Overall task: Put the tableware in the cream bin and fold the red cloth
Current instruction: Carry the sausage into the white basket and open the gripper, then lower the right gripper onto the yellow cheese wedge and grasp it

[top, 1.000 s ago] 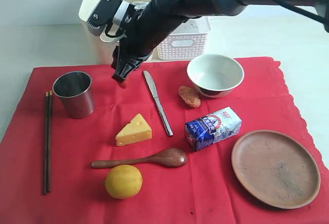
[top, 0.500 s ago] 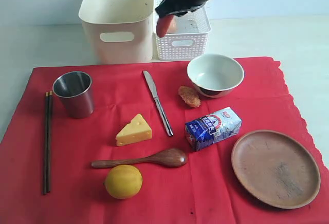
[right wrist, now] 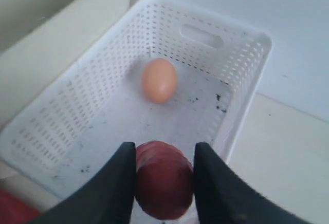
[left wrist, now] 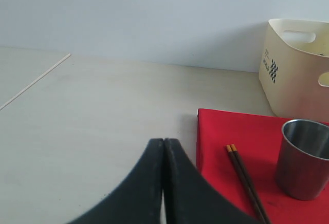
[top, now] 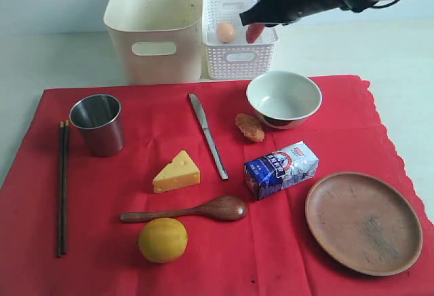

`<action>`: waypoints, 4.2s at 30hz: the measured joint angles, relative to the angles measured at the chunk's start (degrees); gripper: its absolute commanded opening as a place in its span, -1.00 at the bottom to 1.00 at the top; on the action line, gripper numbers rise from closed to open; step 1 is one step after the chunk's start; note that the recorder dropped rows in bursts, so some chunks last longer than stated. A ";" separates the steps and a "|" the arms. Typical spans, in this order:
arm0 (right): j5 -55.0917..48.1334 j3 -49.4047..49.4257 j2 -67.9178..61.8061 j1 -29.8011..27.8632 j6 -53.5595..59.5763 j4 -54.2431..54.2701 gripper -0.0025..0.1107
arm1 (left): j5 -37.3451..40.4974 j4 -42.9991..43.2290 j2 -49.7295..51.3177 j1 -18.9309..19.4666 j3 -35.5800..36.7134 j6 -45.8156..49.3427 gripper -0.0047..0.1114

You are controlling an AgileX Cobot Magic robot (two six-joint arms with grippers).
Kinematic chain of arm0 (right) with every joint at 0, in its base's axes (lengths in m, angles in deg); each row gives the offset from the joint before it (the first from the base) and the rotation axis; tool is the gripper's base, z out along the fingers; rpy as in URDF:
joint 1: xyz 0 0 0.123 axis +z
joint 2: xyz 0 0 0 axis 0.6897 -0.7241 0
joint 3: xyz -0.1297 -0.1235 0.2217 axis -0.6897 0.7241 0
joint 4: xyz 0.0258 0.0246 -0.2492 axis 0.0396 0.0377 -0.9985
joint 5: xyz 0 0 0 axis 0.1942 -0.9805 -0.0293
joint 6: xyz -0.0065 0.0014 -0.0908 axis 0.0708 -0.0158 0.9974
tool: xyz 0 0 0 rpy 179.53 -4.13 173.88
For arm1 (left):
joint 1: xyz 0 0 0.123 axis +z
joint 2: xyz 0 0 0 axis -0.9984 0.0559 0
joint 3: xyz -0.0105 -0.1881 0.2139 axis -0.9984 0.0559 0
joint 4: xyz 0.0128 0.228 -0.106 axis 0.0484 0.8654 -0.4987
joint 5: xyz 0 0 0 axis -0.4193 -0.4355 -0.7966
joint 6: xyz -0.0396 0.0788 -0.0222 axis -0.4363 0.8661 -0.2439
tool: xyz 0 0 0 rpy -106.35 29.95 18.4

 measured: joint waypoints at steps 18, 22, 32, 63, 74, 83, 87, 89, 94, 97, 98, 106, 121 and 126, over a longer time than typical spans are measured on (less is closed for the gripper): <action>7.55 0.00 -2.75 0.83 -4.92 0.77 -0.21 | 0.00 0.00 0.00 0.00 0.00 0.00 -0.90; 8.24 0.00 -2.75 1.62 -5.02 0.77 0.13 | 0.00 0.00 0.00 0.00 0.00 0.00 -0.90; 8.10 0.00 -2.75 1.94 -5.15 0.87 0.36 | 0.00 0.00 0.00 0.00 0.00 0.00 -0.90; -32.01 5.91 10.50 18.68 3.01 -18.90 0.07 | 0.00 0.00 0.00 0.00 0.00 0.00 -0.90; -36.55 6.19 6.58 24.21 8.83 -23.99 0.33 | 0.00 0.00 0.00 0.00 0.00 0.00 -0.90; -36.13 6.28 3.97 24.21 11.00 -25.67 0.33 | 0.00 0.00 0.00 0.00 0.00 0.00 -0.90; -34.00 6.28 2.89 24.21 11.12 -25.70 0.33 | 0.00 0.00 0.00 0.00 0.00 0.00 -0.90; -33.47 6.28 2.39 24.21 11.12 -25.70 0.33 | 0.00 0.00 0.00 0.00 0.00 0.00 -0.90; -32.30 6.28 1.12 24.21 11.12 -25.70 0.33 | 0.00 0.00 0.00 0.00 0.00 0.00 -0.90; -31.91 6.28 0.42 24.21 11.12 -25.59 0.32 | 0.00 0.00 0.00 0.00 0.00 0.00 -0.90; -31.87 6.28 0.14 24.21 11.12 -25.59 0.30 | 0.00 0.00 0.00 0.00 0.00 0.00 -0.90; -30.88 6.28 -1.19 24.21 11.27 -25.59 -0.16 | 0.00 0.00 0.00 0.00 0.00 0.00 -0.90; -29.56 6.28 -1.19 24.21 11.15 -25.14 -0.58 | 0.00 0.00 0.00 0.00 0.00 0.00 -0.90; -29.47 6.28 -1.19 24.21 11.06 -25.14 -0.58 | 0.00 0.00 0.00 0.00 0.00 0.00 -0.90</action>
